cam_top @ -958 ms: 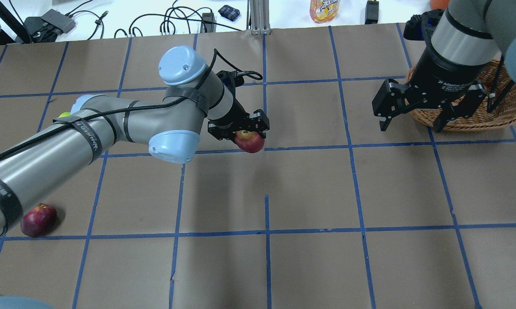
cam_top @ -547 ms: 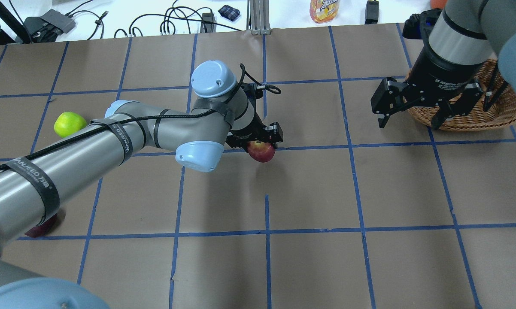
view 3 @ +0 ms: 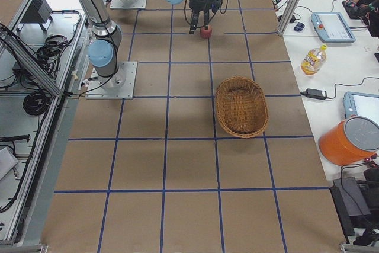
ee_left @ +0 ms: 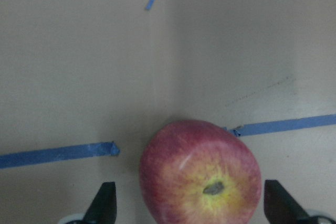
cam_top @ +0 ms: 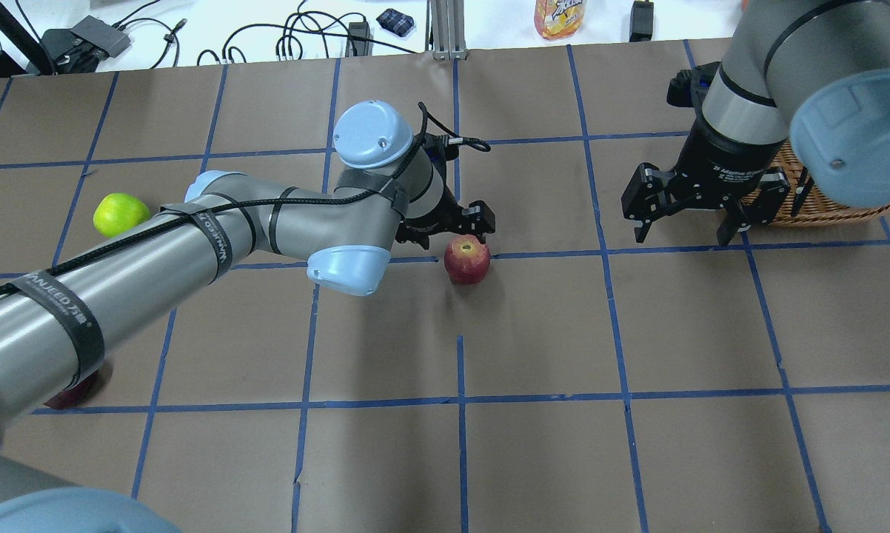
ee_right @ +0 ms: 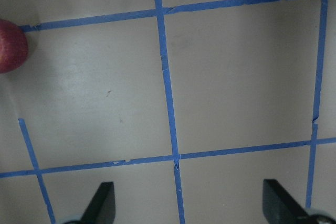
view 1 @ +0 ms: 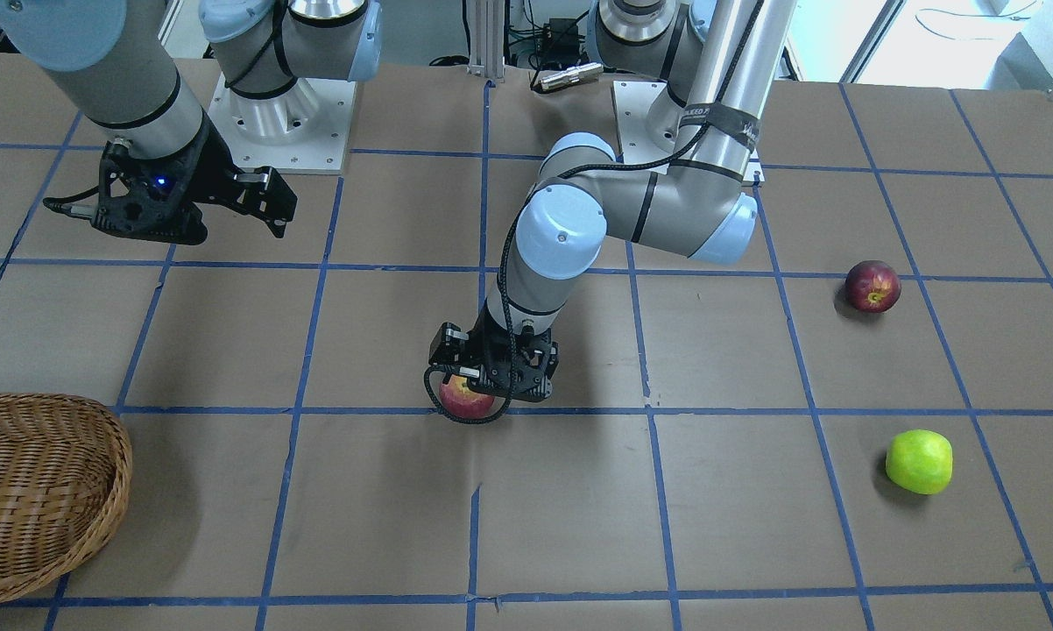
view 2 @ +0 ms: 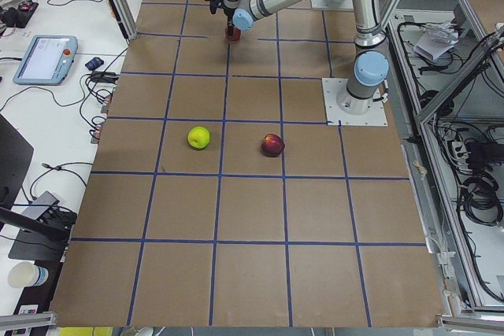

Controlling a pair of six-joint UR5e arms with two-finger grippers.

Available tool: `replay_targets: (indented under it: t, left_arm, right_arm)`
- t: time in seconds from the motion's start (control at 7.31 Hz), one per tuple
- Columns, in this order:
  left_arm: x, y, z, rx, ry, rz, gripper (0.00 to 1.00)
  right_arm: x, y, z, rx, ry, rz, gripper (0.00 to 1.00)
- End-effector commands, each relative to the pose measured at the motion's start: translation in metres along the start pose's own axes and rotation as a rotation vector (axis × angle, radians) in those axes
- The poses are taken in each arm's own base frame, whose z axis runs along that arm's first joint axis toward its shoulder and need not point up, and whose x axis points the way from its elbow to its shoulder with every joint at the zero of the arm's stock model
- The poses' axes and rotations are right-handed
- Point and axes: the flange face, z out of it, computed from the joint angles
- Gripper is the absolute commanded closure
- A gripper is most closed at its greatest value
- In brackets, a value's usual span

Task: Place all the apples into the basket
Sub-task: 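Release the apple with the left gripper while the right gripper reaches toward it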

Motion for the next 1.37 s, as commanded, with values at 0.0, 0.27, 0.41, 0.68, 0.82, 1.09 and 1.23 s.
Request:
replay_targets:
  t: [0.0, 0.27, 0.41, 0.68, 0.82, 1.09, 1.23]
  left_arm:
    - [-0.086, -0.011, -0.093, -0.085, -0.057, 0.019, 0.0]
    - [-0.214, 0.009, -0.158, -0.243, -0.22, 0.096, 0.0]
    - [-0.277, 0.018, -0.18, -0.273, -0.198, 0.021, 0.0]
    - [-0.406, 0.056, -0.192, -0.295, -0.149, -0.277, 0.0]
    - [-0.457, 0.077, -0.203, -0.278, -0.142, -0.386, 0.0]
    - [-0.533, 0.128, -0.197, -0.279, -0.096, -0.55, 0.0]
    - [-0.545, 0.139, -0.186, -0.237, -0.121, -0.571, 0.0]
  right_arm:
    - [-0.003, -0.008, 0.021, 0.085, -0.016, 0.027, 0.0]
    - [-0.029, -0.023, 0.033, 0.134, -0.026, 0.108, 0.0]
    - [-0.057, -0.026, 0.048, 0.139, -0.027, 0.115, 0.0]
    - [-0.137, -0.038, 0.074, 0.174, -0.048, 0.156, 0.0]
    - [-0.167, -0.046, 0.09, 0.151, -0.039, 0.152, 0.0]
    - [-0.225, -0.057, 0.119, 0.104, -0.067, 0.092, 0.0]
    - [-0.231, -0.066, 0.134, 0.082, -0.061, 0.099, 0.0]
